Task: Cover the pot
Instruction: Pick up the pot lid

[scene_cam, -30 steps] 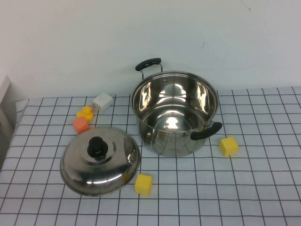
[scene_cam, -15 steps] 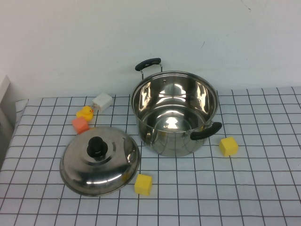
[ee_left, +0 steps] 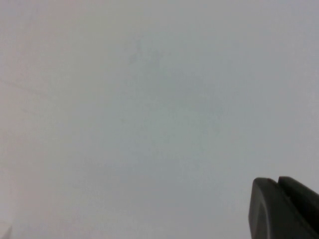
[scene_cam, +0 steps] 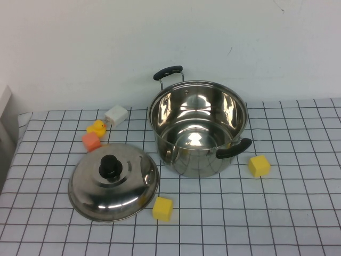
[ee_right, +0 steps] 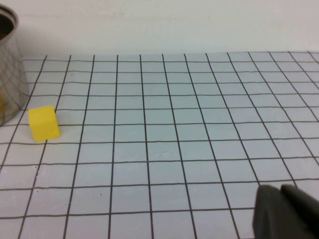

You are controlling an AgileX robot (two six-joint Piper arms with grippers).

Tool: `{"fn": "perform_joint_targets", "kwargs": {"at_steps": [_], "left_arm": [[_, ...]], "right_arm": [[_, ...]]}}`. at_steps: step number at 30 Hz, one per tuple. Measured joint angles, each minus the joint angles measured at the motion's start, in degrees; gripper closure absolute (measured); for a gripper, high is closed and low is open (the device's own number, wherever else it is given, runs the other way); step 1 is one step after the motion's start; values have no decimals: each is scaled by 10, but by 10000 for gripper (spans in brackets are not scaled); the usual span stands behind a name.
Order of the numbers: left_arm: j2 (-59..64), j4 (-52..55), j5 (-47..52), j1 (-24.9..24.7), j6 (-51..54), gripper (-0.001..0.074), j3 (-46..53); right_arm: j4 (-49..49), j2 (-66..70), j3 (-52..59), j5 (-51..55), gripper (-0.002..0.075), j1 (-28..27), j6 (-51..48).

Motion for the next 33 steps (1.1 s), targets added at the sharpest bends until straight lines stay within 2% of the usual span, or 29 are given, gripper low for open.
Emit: {"fn": "perform_joint_targets", "kwargs": {"at_steps": [5, 14, 19, 26, 33], "left_arm": [[99, 0, -18, 0, 16, 735, -91], [280, 13, -223, 0, 15, 735, -109], [403, 123, -266, 0, -24, 735, -109], [558, 312, -300, 0, -138, 736, -109], [702, 361, -367, 0, -165, 731, -110]], "right_arm": [[0, 0, 0, 0, 717, 0, 3], [0, 0, 0, 0, 717, 0, 0], [0, 0, 0, 0, 717, 0, 0], [0, 0, 0, 0, 717, 0, 0], [0, 0, 0, 0, 717, 0, 0]]}}
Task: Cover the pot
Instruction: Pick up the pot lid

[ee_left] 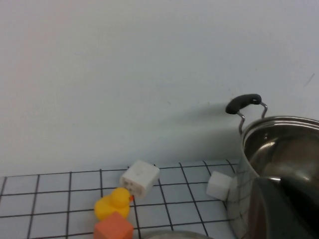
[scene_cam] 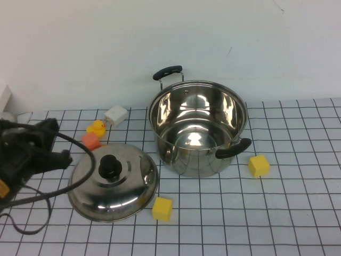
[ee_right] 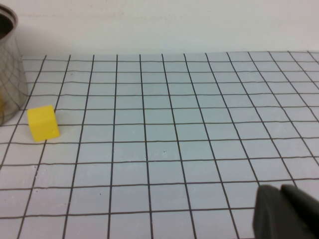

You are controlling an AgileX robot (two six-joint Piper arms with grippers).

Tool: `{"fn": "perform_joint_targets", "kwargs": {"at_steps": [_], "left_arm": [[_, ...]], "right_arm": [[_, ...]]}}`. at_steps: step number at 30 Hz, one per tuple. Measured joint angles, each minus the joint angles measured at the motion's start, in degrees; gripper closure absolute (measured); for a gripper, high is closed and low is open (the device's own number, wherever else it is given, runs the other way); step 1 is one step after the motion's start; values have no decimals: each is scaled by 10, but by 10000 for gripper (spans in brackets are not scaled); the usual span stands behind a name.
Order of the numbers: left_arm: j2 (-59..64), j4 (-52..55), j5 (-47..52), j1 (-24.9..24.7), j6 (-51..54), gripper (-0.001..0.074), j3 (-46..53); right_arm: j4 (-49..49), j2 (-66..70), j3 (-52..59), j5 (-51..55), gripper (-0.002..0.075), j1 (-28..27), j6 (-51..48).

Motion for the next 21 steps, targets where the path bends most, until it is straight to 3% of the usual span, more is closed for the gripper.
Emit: {"fn": "perform_joint_targets", "kwargs": {"at_steps": [4, 9, 12, 17, 21], "left_arm": [[84, 13, -89, 0, 1, 632, -3], [203, 16, -167, 0, 27, 336, -14], [259, 15, -178, -2, 27, 225, -38], [333, -1, -158, -43, 59, 182, -95], [383, -77, -131, -81, 110, 177, -129]], "right_arm": [[0, 0, 0, 0, 717, 0, 0], [0, 0, 0, 0, 717, 0, 0], [0, 0, 0, 0, 717, 0, 3], [0, 0, 0, 0, 717, 0, 3], [0, 0, 0, 0, 717, 0, 3]]}}
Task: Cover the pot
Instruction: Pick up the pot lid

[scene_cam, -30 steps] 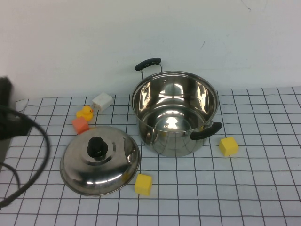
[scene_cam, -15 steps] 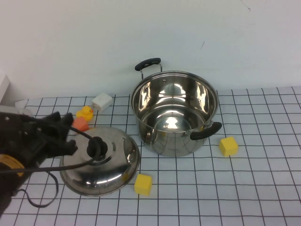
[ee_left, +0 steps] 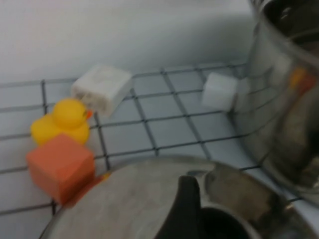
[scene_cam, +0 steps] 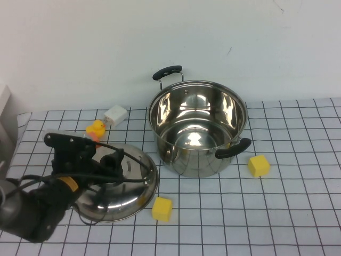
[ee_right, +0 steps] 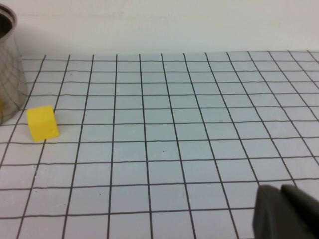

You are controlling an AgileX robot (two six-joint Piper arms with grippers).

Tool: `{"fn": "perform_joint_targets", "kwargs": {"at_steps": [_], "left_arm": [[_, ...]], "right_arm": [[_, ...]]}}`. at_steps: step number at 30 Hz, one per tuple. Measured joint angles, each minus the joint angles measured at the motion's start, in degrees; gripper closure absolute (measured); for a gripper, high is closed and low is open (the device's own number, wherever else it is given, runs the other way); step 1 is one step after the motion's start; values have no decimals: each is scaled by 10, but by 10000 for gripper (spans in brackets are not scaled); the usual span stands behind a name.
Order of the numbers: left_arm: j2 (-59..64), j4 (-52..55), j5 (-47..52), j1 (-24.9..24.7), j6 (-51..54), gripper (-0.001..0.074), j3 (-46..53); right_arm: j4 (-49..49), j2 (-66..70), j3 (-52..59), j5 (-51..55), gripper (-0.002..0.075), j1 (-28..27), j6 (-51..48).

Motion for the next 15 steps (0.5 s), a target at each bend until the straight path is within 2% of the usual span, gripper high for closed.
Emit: {"fn": "perform_joint_targets", "kwargs": {"at_steps": [5, 11, 15], "left_arm": [[54, -60, -2, -9, 8, 177, -21], [94, -75, -3, -9, 7, 187, -43], [100, -72, 1, -9, 7, 304, -44]], "right_arm": [[0, 0, 0, 0, 717, 0, -3], [0, 0, 0, 0, 717, 0, -3], [0, 0, 0, 0, 717, 0, -3]]}}
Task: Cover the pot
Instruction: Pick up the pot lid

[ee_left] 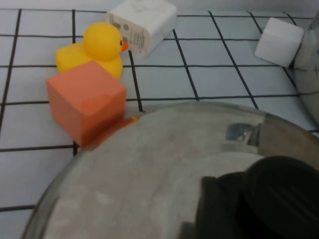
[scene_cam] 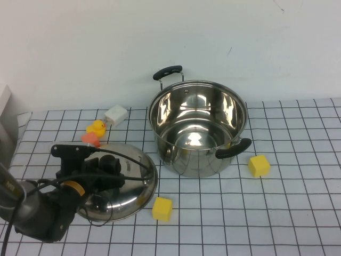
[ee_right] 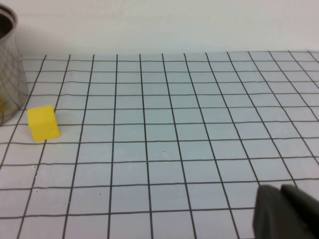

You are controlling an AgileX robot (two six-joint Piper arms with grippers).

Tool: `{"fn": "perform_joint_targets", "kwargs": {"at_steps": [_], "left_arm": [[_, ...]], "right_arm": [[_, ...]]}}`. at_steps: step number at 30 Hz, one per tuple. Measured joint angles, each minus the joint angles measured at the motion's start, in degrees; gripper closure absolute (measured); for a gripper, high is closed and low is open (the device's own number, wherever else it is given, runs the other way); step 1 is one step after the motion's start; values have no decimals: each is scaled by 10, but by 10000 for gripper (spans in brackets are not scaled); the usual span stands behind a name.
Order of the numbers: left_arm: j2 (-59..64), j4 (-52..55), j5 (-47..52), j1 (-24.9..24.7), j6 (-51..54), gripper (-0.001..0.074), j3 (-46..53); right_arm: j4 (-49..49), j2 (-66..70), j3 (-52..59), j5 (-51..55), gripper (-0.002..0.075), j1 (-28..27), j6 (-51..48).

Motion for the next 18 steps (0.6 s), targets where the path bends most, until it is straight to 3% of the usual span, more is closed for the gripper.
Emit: {"fn": "perform_joint_targets", "kwargs": {"at_steps": [2, 11, 18], "left_arm": [[0, 4, 1, -1, 0, 395, 0], [-6, 5, 11, -1, -8, 400, -5], [-132, 5, 128, -1, -17, 401, -6]], "right_arm": [[0, 0, 0, 0, 717, 0, 0], [0, 0, 0, 0, 717, 0, 0], [0, 0, 0, 0, 717, 0, 0]]}}
